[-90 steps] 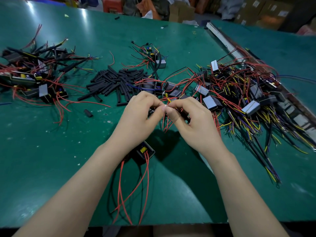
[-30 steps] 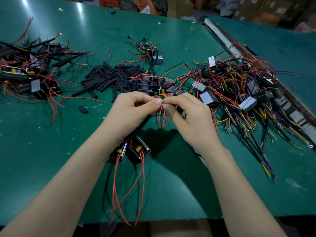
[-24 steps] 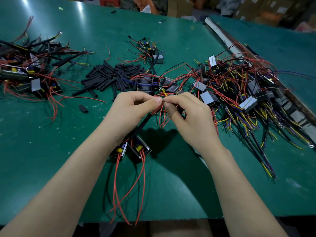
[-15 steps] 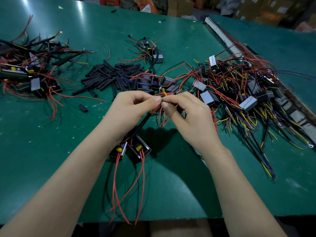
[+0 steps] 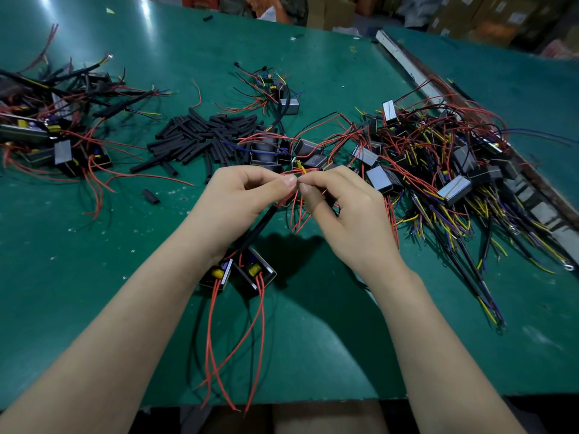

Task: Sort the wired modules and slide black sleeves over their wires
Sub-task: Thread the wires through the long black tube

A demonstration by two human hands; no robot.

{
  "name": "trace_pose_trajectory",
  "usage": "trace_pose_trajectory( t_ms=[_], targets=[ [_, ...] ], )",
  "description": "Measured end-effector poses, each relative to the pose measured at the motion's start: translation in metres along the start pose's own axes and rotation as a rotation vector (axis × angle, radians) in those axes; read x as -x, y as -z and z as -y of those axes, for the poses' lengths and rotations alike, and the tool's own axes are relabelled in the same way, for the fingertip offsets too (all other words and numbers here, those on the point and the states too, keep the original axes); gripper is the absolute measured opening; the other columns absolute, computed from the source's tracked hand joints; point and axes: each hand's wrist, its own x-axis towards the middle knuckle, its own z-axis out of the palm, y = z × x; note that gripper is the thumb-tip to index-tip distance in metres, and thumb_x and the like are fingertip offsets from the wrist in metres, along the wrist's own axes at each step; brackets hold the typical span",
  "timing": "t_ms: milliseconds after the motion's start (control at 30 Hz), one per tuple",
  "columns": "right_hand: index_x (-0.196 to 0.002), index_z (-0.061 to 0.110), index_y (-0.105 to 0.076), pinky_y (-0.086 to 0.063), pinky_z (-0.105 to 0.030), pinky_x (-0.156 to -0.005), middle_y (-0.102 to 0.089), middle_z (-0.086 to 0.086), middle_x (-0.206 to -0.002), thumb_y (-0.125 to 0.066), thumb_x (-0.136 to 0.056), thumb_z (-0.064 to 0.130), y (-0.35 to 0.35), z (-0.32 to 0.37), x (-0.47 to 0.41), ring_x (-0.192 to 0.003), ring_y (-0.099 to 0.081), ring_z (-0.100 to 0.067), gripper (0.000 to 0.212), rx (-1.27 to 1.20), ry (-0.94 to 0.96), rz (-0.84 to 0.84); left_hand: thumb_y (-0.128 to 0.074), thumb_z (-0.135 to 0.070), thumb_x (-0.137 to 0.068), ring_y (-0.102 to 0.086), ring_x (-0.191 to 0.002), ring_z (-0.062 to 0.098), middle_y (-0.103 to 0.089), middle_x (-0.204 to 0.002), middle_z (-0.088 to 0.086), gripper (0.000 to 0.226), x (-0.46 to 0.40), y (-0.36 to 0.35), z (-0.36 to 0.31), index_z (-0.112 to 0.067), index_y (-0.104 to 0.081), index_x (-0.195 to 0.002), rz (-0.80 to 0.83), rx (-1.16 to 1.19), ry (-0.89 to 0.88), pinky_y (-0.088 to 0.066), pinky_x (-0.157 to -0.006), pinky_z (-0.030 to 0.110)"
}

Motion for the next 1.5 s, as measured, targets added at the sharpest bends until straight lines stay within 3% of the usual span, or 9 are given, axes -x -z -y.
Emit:
trace_pose_trajectory(
  t_ms=[133,400,500,600,800,1133,1267,1400,1500],
  targets=[
    [-0.106,0.006,-0.071,-0.044,-0.020,-0.077,-0.066,-0.002,-0.095,-0.059,-0.094,0.008,0.000,0.000,-0.001,-0.084,-0.053,-0.005,0.017,-0.016,0.026,0.015,-0.064,-0.012,-0.087,-0.060,-0.069,0.000,-0.069,-0.078,0.002,0.009,0.000,0.001,0.000,-0.006,-0.071,-0.088,-0.003,-0.023,-0.011,-0.045,-0.066,0.006],
    [-0.099,0.006,-0.072,-0.049,-0.045,-0.075,-0.068,-0.006,-0.094,-0.060,-0.093,0.010,0.003,0.000,-0.003,-0.086,-0.062,-0.030,0.014,0.095,0.102,-0.017,-0.063,-0.020,-0.089,-0.052,-0.068,0.005,-0.063,-0.080,0.001,0.012,-0.005,0.001,0.006,-0.022,-0.066,-0.077,0.001,-0.244,-0.049,-0.041,-0.068,0.019],
    [-0.095,0.011,-0.073,-0.046,-0.047,-0.070,-0.069,-0.003,-0.093,-0.064,-0.090,0.009,0.002,0.002,-0.001,-0.084,-0.060,-0.030,0.011,0.204,0.165,-0.046,-0.063,-0.022,-0.088,-0.054,-0.077,0.008,-0.062,-0.087,0.000,0.015,-0.006,0.001,0.010,-0.025,-0.062,-0.073,-0.015,-0.477,-0.167,-0.040,-0.074,0.020],
    [-0.096,0.016,-0.075,-0.044,-0.045,-0.069,-0.069,0.000,-0.095,-0.065,-0.090,0.012,0.002,0.002,0.000,-0.085,-0.060,-0.028,0.012,0.275,0.161,-0.096,-0.065,-0.014,-0.087,-0.055,-0.086,0.013,-0.061,-0.092,0.003,0.007,-0.005,0.000,0.010,-0.011,-0.068,-0.082,-0.046,-0.610,-0.370,-0.037,-0.080,0.013],
    [-0.094,0.013,-0.074,-0.045,-0.051,-0.069,-0.069,-0.003,-0.091,-0.066,-0.089,0.022,-0.001,0.001,-0.002,-0.081,-0.059,-0.033,0.014,0.229,0.078,-0.097,-0.059,-0.010,-0.088,-0.052,-0.090,0.008,-0.055,-0.096,0.004,0.011,0.000,-0.006,0.009,-0.001,-0.066,-0.086,-0.111,-0.558,-0.589,-0.038,-0.085,0.012],
    [-0.100,0.004,-0.072,-0.049,-0.041,-0.081,-0.068,-0.006,-0.097,-0.061,-0.092,0.009,0.003,-0.004,-0.004,-0.091,-0.062,-0.024,0.015,0.004,0.081,-0.035,-0.056,-0.015,-0.094,-0.054,-0.086,-0.001,-0.062,-0.099,0.003,0.014,-0.004,0.000,0.007,-0.026,-0.062,-0.088,0.062,-0.301,-0.259,-0.036,-0.081,0.005],
    [-0.101,0.001,-0.072,-0.050,-0.037,-0.082,-0.068,-0.009,-0.097,-0.062,-0.091,0.005,0.002,-0.006,-0.004,-0.091,-0.063,-0.024,0.015,-0.005,0.085,-0.039,-0.056,-0.015,-0.093,-0.058,-0.087,0.003,-0.065,-0.099,0.005,0.018,-0.004,0.001,0.004,-0.028,-0.064,-0.085,0.079,-0.211,-0.186,-0.042,-0.086,0.013],
    [-0.100,0.002,-0.072,-0.049,-0.029,-0.083,-0.067,-0.008,-0.097,-0.062,-0.090,0.005,0.003,-0.006,-0.004,-0.090,-0.063,-0.022,0.014,0.001,0.076,-0.042,-0.055,-0.012,-0.093,-0.058,-0.079,-0.008,-0.067,-0.093,-0.003,0.020,-0.003,0.002,0.002,-0.026,-0.066,-0.085,0.087,-0.162,-0.154,-0.040,-0.078,0.006],
    [-0.100,0.003,-0.072,-0.050,-0.029,-0.082,-0.067,-0.008,-0.096,-0.063,-0.090,0.005,0.003,-0.005,-0.004,-0.089,-0.063,-0.021,0.014,0.006,0.084,-0.045,-0.058,-0.012,-0.092,-0.059,-0.079,-0.006,-0.068,-0.091,-0.003,0.015,-0.003,0.003,0.002,-0.023,-0.068,-0.087,0.103,-0.154,-0.141,-0.042,-0.079,0.007]
  ],
)
